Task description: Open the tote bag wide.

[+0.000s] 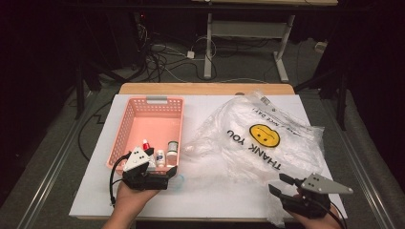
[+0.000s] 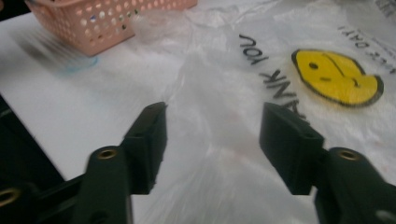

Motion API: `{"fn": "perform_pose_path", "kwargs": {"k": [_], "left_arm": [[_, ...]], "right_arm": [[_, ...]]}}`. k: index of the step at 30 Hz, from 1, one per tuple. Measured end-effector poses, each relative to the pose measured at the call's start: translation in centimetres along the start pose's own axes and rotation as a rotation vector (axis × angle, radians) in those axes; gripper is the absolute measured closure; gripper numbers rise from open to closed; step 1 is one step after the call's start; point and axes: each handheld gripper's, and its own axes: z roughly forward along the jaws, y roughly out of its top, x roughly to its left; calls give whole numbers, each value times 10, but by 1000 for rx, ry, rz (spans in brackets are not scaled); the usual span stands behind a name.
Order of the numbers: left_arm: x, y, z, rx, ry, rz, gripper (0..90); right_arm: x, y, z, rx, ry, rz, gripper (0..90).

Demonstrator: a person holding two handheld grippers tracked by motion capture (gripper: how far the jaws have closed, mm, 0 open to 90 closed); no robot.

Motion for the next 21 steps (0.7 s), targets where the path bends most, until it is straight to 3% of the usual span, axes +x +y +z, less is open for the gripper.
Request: {"fn": "perform_pose_path", "kwargs": {"k": [1, 3, 4, 10, 15, 18, 21], "left_arm": [[0, 0, 0, 2, -6, 0, 0], [-1, 0, -1, -5, -7, 8, 0], [-2, 0, -2, -10, -4, 12, 0], [-2, 0, 0, 4, -3, 17, 0], [-1, 0, -2, -25, -26, 3, 0], [0, 0, -2, -17, -31, -3, 0], [1, 0, -1, -23, -39, -5, 0]], "right_arm": [[-5, 7, 9, -16, -5, -8, 327], [-7, 11, 13, -19, -9, -11, 298], [-12, 17, 24, -13, 4, -4, 218], [-24, 30, 49, -20, 6, -13, 119], [-28, 42, 63, -30, -5, -23, 6], [-30, 47, 73, -14, -21, -34, 0], [-31, 50, 80, 4, -9, -37, 0]]}}
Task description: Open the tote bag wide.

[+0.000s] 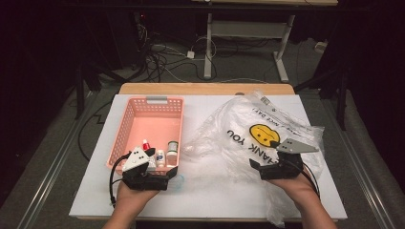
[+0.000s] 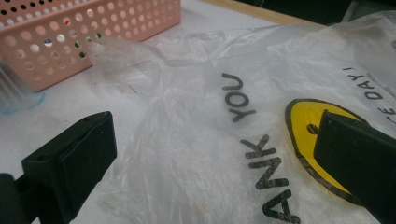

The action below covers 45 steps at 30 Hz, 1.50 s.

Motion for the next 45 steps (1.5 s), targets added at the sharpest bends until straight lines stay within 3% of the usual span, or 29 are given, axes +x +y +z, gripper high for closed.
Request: {"fn": "perform_pose_path", "kwargs": {"k": [7, 12, 15, 16, 19, 20, 29, 40, 41, 45], "left_arm": [[-2, -3, -2, -13, 17, 9, 0], [-3, -5, -4, -16, 19, 6, 0], [-4, -6, -6, -14, 19, 11, 0], [-5, -7, -7, -10, 19, 12, 0], [-6, -8, -8, -7, 23, 15, 0], [-6, -8, -9, -9, 24, 16, 0], [-8, -9, -7, 6, 15, 28, 0], [-11, -8, -4, 12, 13, 34, 0], [-11, -8, -4, 13, 13, 35, 0], [-11, -8, -4, 14, 13, 35, 0]], "right_arm": [[1, 6, 19, 23, 48, -43, 0], [7, 9, 21, 22, 72, -53, 34], [11, 7, 24, 43, 96, -68, 113], [13, 5, 26, 69, 119, -77, 178], [15, 2, 29, 101, 144, -80, 242], [16, -2, 33, 136, 153, -94, 274], [19, -15, 43, 235, 151, -138, 371], [22, -23, 51, 275, 166, -171, 536], [21, -25, 52, 278, 165, -164, 590], [19, -28, 51, 265, 162, -140, 667]]}}
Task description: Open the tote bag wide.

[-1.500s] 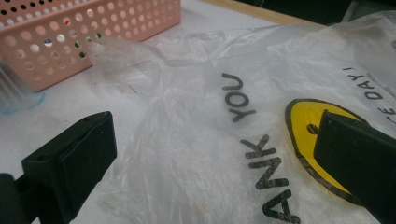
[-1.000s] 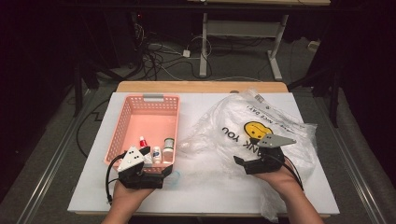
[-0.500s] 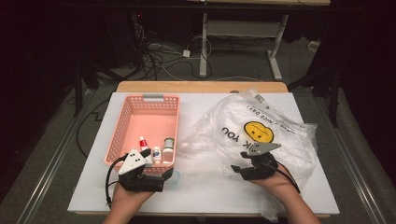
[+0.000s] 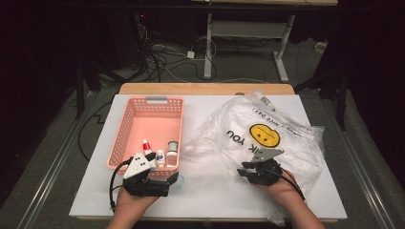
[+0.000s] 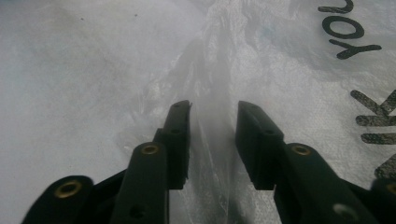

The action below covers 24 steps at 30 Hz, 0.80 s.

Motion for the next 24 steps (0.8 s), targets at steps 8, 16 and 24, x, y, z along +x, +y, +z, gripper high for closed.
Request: {"fn": "perform_pose_path", "kwargs": {"k": [8, 16, 24], "left_arm": [[1, 0, 0, 2, -3, -2, 0], [1, 0, 1, 6, -4, 0, 0], [2, -1, 1, 5, -4, -2, 0]], "right_arm": [[-2, -2, -1, -10, -19, 10, 778], [-4, -4, -3, -49, -23, 24, 900], [-6, -3, -10, -110, -14, 40, 900]]}}
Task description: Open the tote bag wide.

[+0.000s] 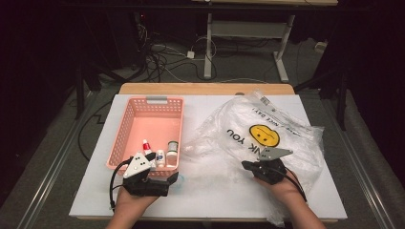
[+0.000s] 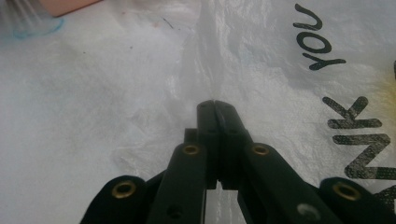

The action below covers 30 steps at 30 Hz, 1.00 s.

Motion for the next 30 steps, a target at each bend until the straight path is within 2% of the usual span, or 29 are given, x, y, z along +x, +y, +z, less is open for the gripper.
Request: {"fn": "perform_pose_path", "kwargs": {"k": [4, 10, 20, 23, 30], "left_arm": [[0, 0, 0, -4, 1, -2, 0], [0, 0, 0, -1, -1, 0, 0], [1, 0, 0, -2, -1, 0, 0], [0, 0, 0, -2, -2, 1, 0], [0, 0, 1, -1, -3, 2, 0]], "right_arm": [[0, 2, -5, -32, -6, 3, 900], [0, 9, -18, -89, -39, -7, 900], [2, 20, -35, -148, -89, -47, 900], [2, 26, -42, -176, -116, -63, 900], [0, 33, -53, -221, -132, -56, 900]]}}
